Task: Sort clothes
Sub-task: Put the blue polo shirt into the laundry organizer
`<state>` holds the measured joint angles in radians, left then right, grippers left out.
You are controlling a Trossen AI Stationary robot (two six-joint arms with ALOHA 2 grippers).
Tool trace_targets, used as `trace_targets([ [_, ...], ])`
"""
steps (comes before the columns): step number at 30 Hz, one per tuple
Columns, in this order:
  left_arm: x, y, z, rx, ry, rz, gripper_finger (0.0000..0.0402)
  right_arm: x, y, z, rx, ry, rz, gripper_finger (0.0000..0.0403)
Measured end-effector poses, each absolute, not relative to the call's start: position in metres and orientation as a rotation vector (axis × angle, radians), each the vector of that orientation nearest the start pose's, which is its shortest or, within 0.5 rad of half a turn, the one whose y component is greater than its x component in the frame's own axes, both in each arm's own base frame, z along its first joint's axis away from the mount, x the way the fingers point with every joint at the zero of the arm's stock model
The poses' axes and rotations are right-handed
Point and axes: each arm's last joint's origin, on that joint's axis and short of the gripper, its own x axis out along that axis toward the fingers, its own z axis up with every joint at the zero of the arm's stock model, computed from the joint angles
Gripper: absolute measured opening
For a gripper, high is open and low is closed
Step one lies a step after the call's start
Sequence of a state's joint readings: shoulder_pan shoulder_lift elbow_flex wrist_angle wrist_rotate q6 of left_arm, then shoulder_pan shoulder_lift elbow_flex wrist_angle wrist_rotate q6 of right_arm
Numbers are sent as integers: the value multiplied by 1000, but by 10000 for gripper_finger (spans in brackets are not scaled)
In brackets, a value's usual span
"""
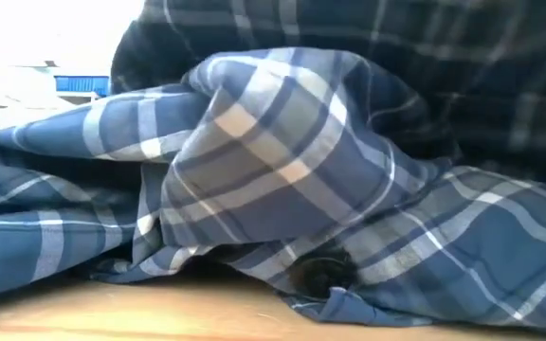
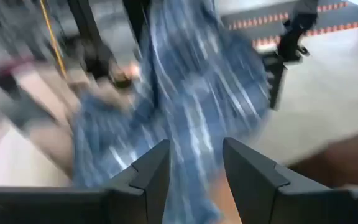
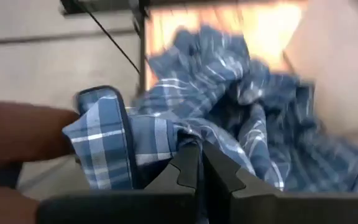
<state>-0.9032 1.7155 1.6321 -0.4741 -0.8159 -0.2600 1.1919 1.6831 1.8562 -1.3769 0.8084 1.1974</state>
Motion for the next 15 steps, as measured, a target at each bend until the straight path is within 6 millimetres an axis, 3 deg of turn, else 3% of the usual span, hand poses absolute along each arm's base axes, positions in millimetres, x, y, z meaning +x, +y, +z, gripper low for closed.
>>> trace_targets([
  [3, 283, -288, 343, 240, 355, -80, 157, 137, 288, 355, 153, 746, -123, 0],
  [7, 325, -280, 307, 398, 450, -104, 157, 138, 294, 330, 162, 784, -109, 0],
  [15, 379, -246, 289, 418, 561, -194, 157, 140, 301, 317, 207, 790, -69, 0],
])
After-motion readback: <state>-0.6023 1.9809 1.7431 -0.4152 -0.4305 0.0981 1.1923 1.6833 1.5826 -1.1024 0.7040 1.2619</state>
